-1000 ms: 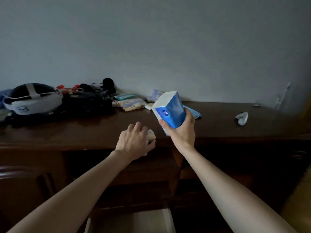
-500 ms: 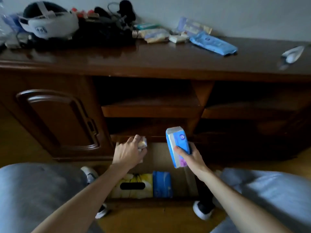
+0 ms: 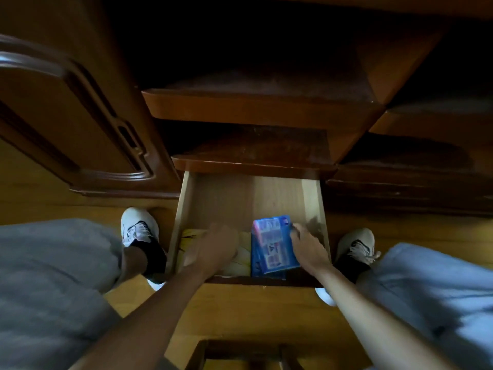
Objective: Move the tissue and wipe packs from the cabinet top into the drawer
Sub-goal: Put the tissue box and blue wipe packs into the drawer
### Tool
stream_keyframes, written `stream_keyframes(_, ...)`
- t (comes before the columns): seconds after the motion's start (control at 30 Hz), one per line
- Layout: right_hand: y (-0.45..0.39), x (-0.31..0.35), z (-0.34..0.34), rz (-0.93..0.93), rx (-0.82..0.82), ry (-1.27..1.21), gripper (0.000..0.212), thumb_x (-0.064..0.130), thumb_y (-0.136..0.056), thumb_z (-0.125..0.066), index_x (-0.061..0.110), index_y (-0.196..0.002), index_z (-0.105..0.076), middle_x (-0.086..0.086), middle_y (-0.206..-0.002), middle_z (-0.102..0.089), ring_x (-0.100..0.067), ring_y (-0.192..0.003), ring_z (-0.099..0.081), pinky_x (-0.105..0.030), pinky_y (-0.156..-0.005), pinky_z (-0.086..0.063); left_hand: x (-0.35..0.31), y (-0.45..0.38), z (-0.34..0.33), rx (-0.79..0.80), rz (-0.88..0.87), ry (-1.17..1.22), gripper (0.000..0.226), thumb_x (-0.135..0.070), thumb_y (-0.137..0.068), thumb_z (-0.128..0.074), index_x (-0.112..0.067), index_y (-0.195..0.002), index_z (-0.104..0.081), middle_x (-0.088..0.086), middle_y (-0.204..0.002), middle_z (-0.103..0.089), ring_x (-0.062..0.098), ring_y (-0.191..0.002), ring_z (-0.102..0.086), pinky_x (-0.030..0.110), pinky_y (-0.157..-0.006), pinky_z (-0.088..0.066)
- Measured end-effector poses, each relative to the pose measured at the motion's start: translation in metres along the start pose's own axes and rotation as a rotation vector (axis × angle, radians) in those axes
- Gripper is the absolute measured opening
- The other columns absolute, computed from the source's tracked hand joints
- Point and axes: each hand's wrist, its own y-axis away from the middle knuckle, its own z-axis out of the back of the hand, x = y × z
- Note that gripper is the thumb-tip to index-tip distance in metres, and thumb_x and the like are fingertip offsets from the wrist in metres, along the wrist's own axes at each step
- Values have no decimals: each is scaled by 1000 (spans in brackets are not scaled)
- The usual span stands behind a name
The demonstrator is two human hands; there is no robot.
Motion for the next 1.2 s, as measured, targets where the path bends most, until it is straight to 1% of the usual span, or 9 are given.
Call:
stream_keyframes(0.1, -7, 12, -15, -3, 106, -173, 89, 82, -81, -57, 25, -145, -34, 5, -120, -65, -16, -98, -70, -44, -89, -56, 4, -2, -14, -2, 3, -1, 47, -48, -82, -67, -28, -121, -47, 2, -117, -42, 23, -85, -58, 32, -60, -39)
stream_keyframes(0.23, -12, 18, -28, -2, 139, -222, 133, 59, -66, -88, 25, -160, -1, 1, -136, -50, -21, -113, -64, -43, -90, -57, 6, -3, -22, -15, -33, -81, 51, -57, -80, -61, -33, -119, -39, 0, -118, -39, 19, -80, -60, 33, -58, -51)
stream_keyframes(0.37, -16, 16, -5, -52, -32, -285, 110, 54, -59, -92, 16, -144, -33, -8, -132, -56, -28, -115, -63, -48, -92, -57, 10, -4, -23, -17, -38, -79, 53, -58, -78, -59, -32, -119, -38, 2, -114, -42, 21, -77, -60, 35, -57, -54)
stream_keyframes(0.5, -9, 19, 22, 49, -293, 165, 100, 54, -75, -74, 18, -153, -23, -15, -144, -42, -35, -127, -46, -43, -90, -45, 9, -1, -24, -17, -42, -45, 52, -55, -81, -61, -31, -120, -37, 2, -115, -42, 22, -83, -59, 39, -61, -55)
stream_keyframes(0.63, 11, 28, 0, 272, 1, 232, 73, 57, -90, -58, 33, -153, -29, -2, -144, -42, -26, -122, -53, -34, -83, -48, 8, -1, -20, 5, -40, -54, 54, -56, -81, -59, -29, -124, -40, 3, -119, -41, 25, -90, -60, 41, -67, -56)
stream_keyframes(0.7, 17, 31, -14, 365, -42, 136, 60, 46, -92, -59, 39, -147, -36, 8, -130, -51, -20, -117, -58, -27, -77, -46, 7, 1, -18, -4, -46, -58, 56, -56, -80, -59, -29, -126, -43, 3, -119, -43, 25, -91, -61, 38, -65, -55)
stream_keyframes(0.8, 7, 28, -25, 254, -154, 80, 81, 35, -88, -71, 32, -155, -26, 0, -144, -45, -27, -134, -43, -44, -103, -46, 5, 4, -15, 1, -47, -85, 52, -56, -81, -61, -32, -123, -42, 2, -118, -43, 22, -88, -61, 33, -59, -52)
stream_keyframes(0.93, -2, 19, -20, 1, 252, -400, 126, 31, -76, -90, 28, -161, 4, -4, -149, -42, -23, -124, -56, -50, -100, -54, 6, 7, -10, 27, -39, -112, 45, -56, -81, -62, -35, -115, -41, -2, -109, -38, 18, -79, -59, 28, -49, -38)
stream_keyframes(1.2, -11, 12, 8, 12, 67, -327, 107, 31, -76, -88, 37, -153, -14, -12, -145, -38, -32, -123, -52, -56, -100, -52, 2, 5, -8, 5, -21, -136, 48, -57, -82, -61, -34, -120, -43, -1, -116, -43, 19, -85, -62, 28, -50, -35)
